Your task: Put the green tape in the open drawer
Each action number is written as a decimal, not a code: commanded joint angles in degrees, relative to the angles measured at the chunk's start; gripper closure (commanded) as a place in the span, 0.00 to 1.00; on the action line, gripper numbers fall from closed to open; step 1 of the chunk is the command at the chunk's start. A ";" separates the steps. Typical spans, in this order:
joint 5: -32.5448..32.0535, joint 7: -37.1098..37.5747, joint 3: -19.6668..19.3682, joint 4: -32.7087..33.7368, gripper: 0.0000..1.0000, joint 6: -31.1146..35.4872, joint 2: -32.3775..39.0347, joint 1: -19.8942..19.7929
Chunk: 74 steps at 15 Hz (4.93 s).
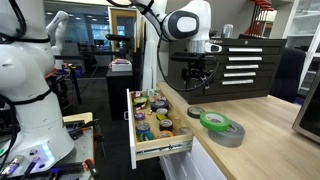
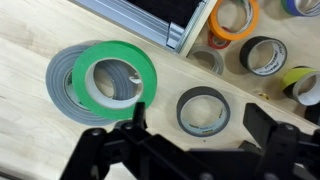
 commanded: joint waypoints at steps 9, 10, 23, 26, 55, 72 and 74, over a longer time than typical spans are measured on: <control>1.59 -3.27 1.40 11.26 0.00 -1.08 13.13 -4.58; 1.62 -3.32 1.46 11.82 0.00 -1.21 13.78 -4.86; 4.11 -4.31 2.91 12.02 0.00 -2.47 16.72 -7.42; 4.18 -4.60 2.94 12.17 0.00 -2.30 17.40 -7.80; 3.54 -6.75 3.79 8.07 0.93 -3.99 6.70 -8.30; 1.21 -2.48 4.79 -12.45 0.93 -10.30 -15.09 3.49; 1.85 -2.62 5.27 -14.21 0.93 -9.06 -14.96 4.74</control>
